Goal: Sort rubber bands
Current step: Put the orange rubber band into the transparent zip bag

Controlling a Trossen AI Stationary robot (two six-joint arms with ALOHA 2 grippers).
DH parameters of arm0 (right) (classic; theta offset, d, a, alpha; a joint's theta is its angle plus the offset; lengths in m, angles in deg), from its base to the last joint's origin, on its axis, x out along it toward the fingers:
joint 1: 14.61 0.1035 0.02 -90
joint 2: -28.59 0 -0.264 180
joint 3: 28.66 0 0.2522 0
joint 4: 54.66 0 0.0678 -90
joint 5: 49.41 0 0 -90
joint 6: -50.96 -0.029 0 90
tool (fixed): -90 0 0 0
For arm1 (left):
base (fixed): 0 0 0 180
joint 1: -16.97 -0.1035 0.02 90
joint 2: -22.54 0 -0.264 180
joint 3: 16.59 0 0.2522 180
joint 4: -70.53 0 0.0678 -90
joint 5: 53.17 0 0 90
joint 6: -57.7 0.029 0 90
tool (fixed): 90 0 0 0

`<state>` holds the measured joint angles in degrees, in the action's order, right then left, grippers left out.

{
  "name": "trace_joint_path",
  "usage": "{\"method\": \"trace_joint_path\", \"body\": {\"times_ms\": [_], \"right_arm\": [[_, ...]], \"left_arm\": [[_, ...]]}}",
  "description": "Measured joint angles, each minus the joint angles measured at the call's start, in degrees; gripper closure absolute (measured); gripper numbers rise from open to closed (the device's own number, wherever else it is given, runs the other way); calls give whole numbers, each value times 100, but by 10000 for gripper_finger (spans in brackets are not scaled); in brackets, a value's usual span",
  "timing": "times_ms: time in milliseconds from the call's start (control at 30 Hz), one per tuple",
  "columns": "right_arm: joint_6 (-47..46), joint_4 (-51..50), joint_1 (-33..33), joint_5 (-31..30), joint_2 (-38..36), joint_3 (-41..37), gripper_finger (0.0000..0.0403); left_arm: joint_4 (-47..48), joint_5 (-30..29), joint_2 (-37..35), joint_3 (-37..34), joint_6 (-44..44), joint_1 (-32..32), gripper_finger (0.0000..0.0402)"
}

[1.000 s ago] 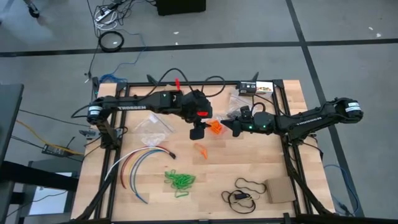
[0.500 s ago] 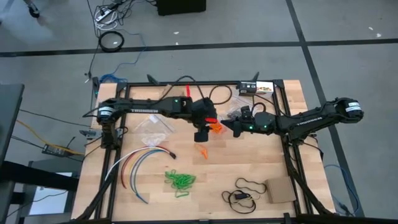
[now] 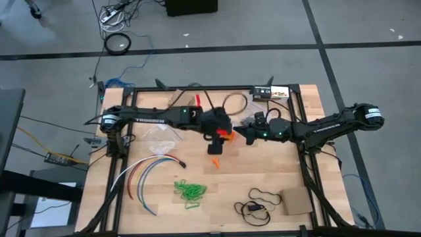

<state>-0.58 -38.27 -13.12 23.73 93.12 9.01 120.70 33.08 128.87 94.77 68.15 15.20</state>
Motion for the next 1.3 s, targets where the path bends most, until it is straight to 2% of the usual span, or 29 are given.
{"method": "trace_joint_path", "body": {"times_ms": [33,133,267,367,467,500,567,600,667,733,767,833,933,1000,1067,1233,1300], "right_arm": [[3,0,1,0,0,1,399],[4,14,-1,-2,0,1,399],[-22,43,-4,-2,0,-1,399],[-22,63,-4,-2,0,1,399],[-24,68,1,-2,0,1,399],[-24,68,2,-2,0,-1,399],[-24,69,3,0,0,-1,399],[-26,79,3,0,0,1,399],[-26,92,3,-2,0,-1,399],[-26,126,3,-2,0,0,399],[-26,133,3,-2,0,1,399],[-26,130,3,-2,0,0,399],[-24,140,3,-2,0,1,399],[-24,159,3,-2,0,-1,399],[-24,160,1,-2,0,1,399],[-22,162,3,-2,0,1,399],[-4,160,3,-2,0,1,399]], "left_arm": [[17,128,-6,74,-80,-42,215],[279,1095,-12,325,-433,-202,215],[301,573,-42,359,-598,-367,215],[436,852,-17,335,-629,-527,215],[419,-34,68,344,-587,-472,215],[568,133,94,340,-539,-470,215],[751,916,114,329,-474,-504,215],[697,984,140,330,-508,-507,215],[609,593,153,340,-501,-480,215],[725,-287,188,340,-525,-423,215],[732,-131,216,340,-525,-420,215],[762,600,233,331,-429,-438,215],[655,749,228,331,-433,-379,215],[626,629,227,333,-498,-364,215],[622,973,229,333,-577,-438,215],[525,936,229,346,-886,-571,215],[554,498,229,351,-1091,-577,215]]}}
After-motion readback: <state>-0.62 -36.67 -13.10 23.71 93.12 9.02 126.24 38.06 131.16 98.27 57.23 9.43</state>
